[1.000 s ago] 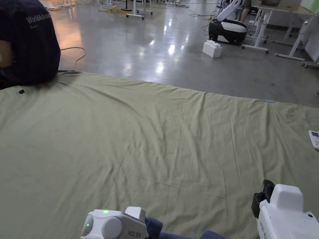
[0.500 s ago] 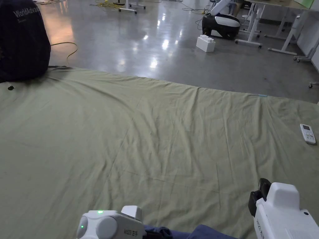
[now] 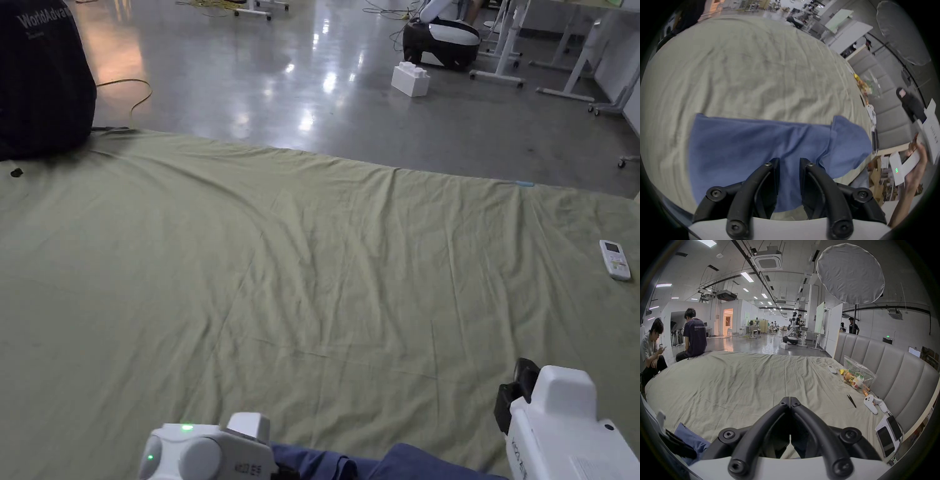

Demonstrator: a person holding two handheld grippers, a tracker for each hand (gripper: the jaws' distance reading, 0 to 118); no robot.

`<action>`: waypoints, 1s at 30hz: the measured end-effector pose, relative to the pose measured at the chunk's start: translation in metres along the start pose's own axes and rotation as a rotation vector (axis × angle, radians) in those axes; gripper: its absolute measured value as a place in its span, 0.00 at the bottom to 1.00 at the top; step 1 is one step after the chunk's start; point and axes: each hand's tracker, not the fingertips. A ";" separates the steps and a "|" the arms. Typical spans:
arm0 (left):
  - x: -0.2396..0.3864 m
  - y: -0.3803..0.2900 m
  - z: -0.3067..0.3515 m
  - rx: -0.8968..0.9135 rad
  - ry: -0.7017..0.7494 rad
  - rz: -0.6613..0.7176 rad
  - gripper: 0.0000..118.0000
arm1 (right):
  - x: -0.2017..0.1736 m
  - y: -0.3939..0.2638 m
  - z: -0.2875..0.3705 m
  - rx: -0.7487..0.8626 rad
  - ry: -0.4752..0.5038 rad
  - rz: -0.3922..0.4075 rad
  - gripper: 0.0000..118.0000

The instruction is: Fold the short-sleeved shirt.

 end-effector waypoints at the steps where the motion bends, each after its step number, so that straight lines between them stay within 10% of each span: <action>1: 0.006 0.000 -0.002 -0.008 -0.027 -0.011 0.19 | 0.001 -0.001 0.000 -0.001 -0.001 -0.002 0.00; 16: 0.012 0.005 -0.035 0.056 -0.125 0.015 0.17 | 0.011 -0.008 0.001 -0.029 -0.014 0.006 0.00; 21: -0.019 0.013 0.014 0.134 -0.124 -0.021 0.74 | 0.013 -0.005 0.002 -0.027 -0.012 0.003 0.00; 30: -0.151 0.015 0.062 0.222 -0.047 0.073 0.76 | 0.016 0.003 -0.001 -0.006 -0.016 -0.018 0.00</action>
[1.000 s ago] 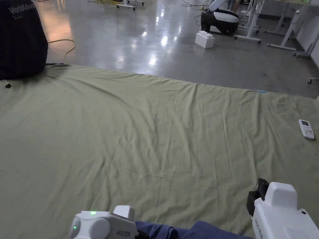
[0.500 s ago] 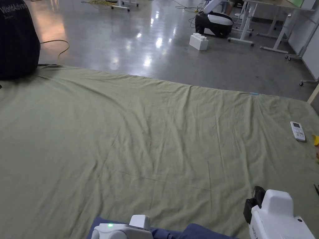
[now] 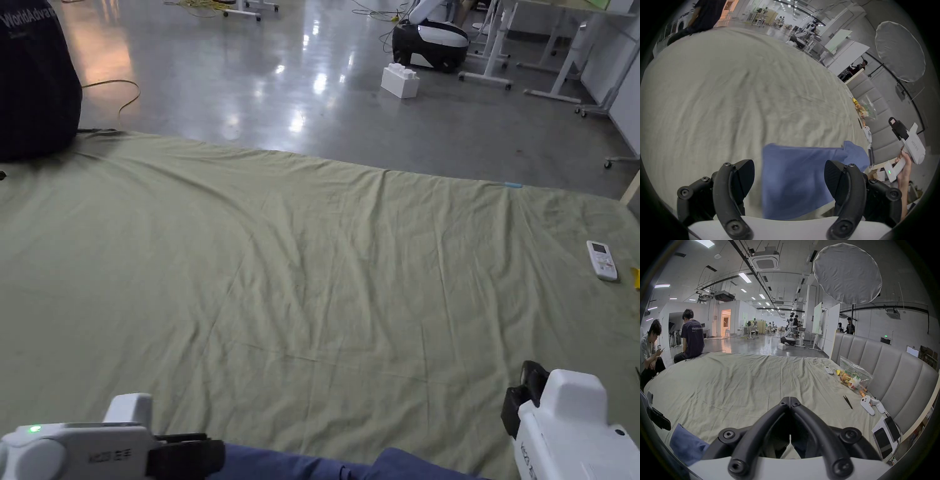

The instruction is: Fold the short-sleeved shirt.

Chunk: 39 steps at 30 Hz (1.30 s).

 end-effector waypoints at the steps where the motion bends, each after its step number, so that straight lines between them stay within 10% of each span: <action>1: -0.014 -0.001 0.001 -0.025 -0.056 0.026 0.76 | 0.000 0.000 0.000 0.002 0.001 0.000 0.00; 17: -0.079 -0.034 -0.046 -0.061 -0.430 0.294 0.72 | -0.014 0.002 0.006 -0.013 0.020 0.002 0.00; 18: -0.072 -0.034 -0.049 -0.065 -0.419 0.260 0.68 | -0.014 0.002 0.006 -0.013 0.019 0.006 0.00; 21: -0.060 -0.037 -0.058 -0.079 -0.302 0.146 0.15 | -0.013 0.002 0.006 -0.012 0.016 0.009 0.00; 39: -0.060 0.003 0.027 0.046 -0.326 0.231 0.10 | -0.009 0.002 0.013 -0.011 0.012 0.018 0.00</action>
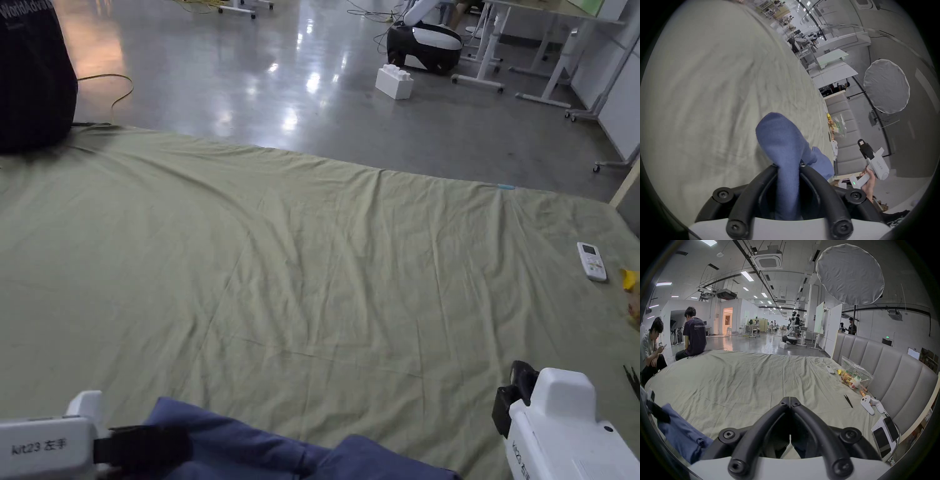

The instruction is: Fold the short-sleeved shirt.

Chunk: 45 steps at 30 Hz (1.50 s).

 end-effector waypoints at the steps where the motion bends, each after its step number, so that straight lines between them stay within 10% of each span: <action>1: 0.004 0.006 0.008 0.007 0.036 -0.017 0.10 | 0.000 0.000 0.000 -0.001 0.000 0.001 0.00; 12: 0.091 0.009 0.026 0.052 0.355 -0.222 0.10 | -0.005 -0.003 -0.005 -0.006 0.020 -0.013 0.00; 45: 0.207 -0.120 -0.225 -0.215 0.341 -0.329 0.20 | 0.016 -0.010 0.004 -0.004 0.003 -0.040 0.00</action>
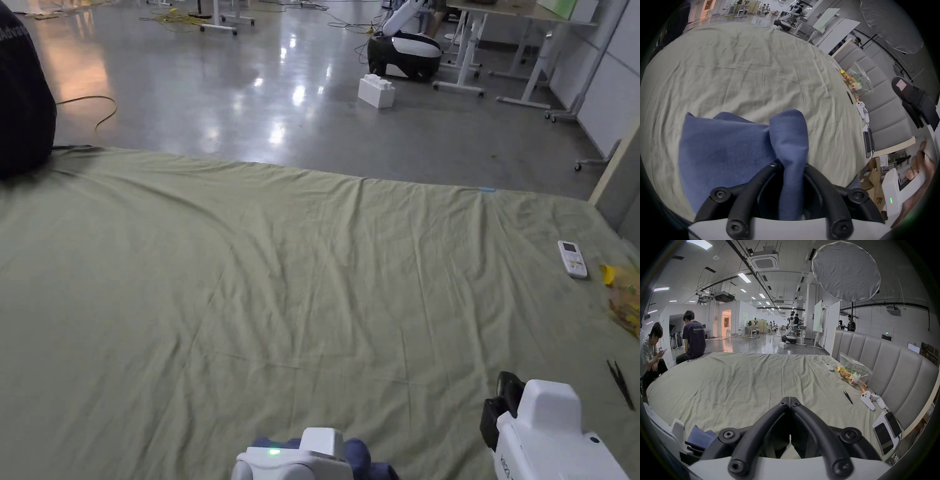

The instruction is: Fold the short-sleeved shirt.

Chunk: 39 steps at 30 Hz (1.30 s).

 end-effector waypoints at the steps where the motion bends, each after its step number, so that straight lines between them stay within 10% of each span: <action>1: -0.002 0.001 -0.002 -0.003 -0.008 0.010 0.31 | 0.002 0.000 0.000 -0.001 0.000 -0.002 0.00; 6: -0.018 0.015 0.016 -0.030 -0.188 0.068 0.54 | 0.009 -0.001 0.001 -0.002 -0.007 0.004 0.00; 12: -0.037 0.009 0.057 0.082 -0.291 0.025 0.55 | 0.019 -0.004 0.000 -0.005 -0.025 -0.001 0.00; 14: -0.037 0.009 0.049 0.064 -0.273 0.048 0.49 | 0.020 -0.005 0.000 -0.009 -0.027 -0.005 0.00; 17: -0.005 0.003 0.037 0.016 -0.225 0.069 0.14 | 0.019 -0.008 -0.002 -0.018 -0.024 -0.011 0.00; 28: -0.022 -0.022 -0.041 -0.028 -0.182 0.099 0.05 | 0.017 -0.015 -0.005 -0.038 -0.017 -0.013 0.00; 39: -0.026 0.007 0.051 0.125 -0.226 -0.104 0.05 | 0.016 -0.004 -0.003 -0.011 -0.006 -0.008 0.00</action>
